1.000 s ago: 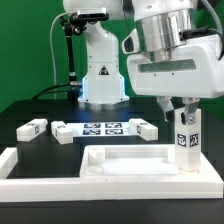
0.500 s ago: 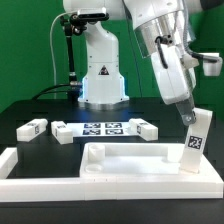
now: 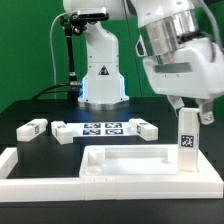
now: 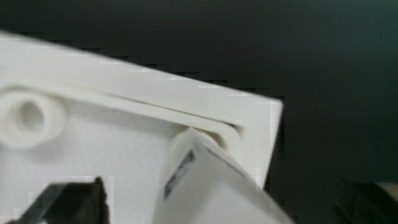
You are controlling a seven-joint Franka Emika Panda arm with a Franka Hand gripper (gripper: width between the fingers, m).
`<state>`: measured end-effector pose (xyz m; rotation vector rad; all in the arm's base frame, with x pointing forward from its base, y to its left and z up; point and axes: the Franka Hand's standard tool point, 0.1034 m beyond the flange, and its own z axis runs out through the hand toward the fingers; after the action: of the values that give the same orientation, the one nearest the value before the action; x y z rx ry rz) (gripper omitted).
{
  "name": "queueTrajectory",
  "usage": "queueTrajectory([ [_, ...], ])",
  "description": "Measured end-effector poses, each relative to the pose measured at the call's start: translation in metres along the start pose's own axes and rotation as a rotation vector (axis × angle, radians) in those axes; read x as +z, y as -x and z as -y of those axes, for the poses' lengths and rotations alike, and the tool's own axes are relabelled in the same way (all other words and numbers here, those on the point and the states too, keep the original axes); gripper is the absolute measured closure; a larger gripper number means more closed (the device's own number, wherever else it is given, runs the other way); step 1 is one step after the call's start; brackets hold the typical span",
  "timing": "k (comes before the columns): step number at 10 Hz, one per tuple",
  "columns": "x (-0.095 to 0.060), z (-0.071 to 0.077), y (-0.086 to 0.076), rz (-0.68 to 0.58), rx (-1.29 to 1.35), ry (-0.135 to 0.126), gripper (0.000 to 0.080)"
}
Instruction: Assemble desk
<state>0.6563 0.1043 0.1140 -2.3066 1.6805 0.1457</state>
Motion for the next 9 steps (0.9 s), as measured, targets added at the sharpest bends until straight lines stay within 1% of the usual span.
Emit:
queueTrajectory([
  [2, 0.0, 0.0, -0.001, 0.0, -0.122, -0.001, 0.0153],
  [3, -0.001, -0.003, -0.003, -0.005, -0.229, 0.02, 0.0153],
  [4, -0.006, -0.005, -0.009, -0.02, -0.447, 0.098, 0.0151],
  [5, -0.007, 0.001, -0.013, -0.025, -0.626, 0.153, 0.0151],
  [6, -0.004, 0.006, -0.012, -0.02, -0.681, 0.159, 0.0151],
  [7, -0.004, 0.005, -0.013, -0.023, -0.666, 0.157, 0.0151],
  [8, -0.004, 0.005, -0.012, -0.024, -0.647, 0.157, 0.0265],
  [9, -0.004, 0.005, -0.012, -0.024, -0.651, 0.157, 0.04],
])
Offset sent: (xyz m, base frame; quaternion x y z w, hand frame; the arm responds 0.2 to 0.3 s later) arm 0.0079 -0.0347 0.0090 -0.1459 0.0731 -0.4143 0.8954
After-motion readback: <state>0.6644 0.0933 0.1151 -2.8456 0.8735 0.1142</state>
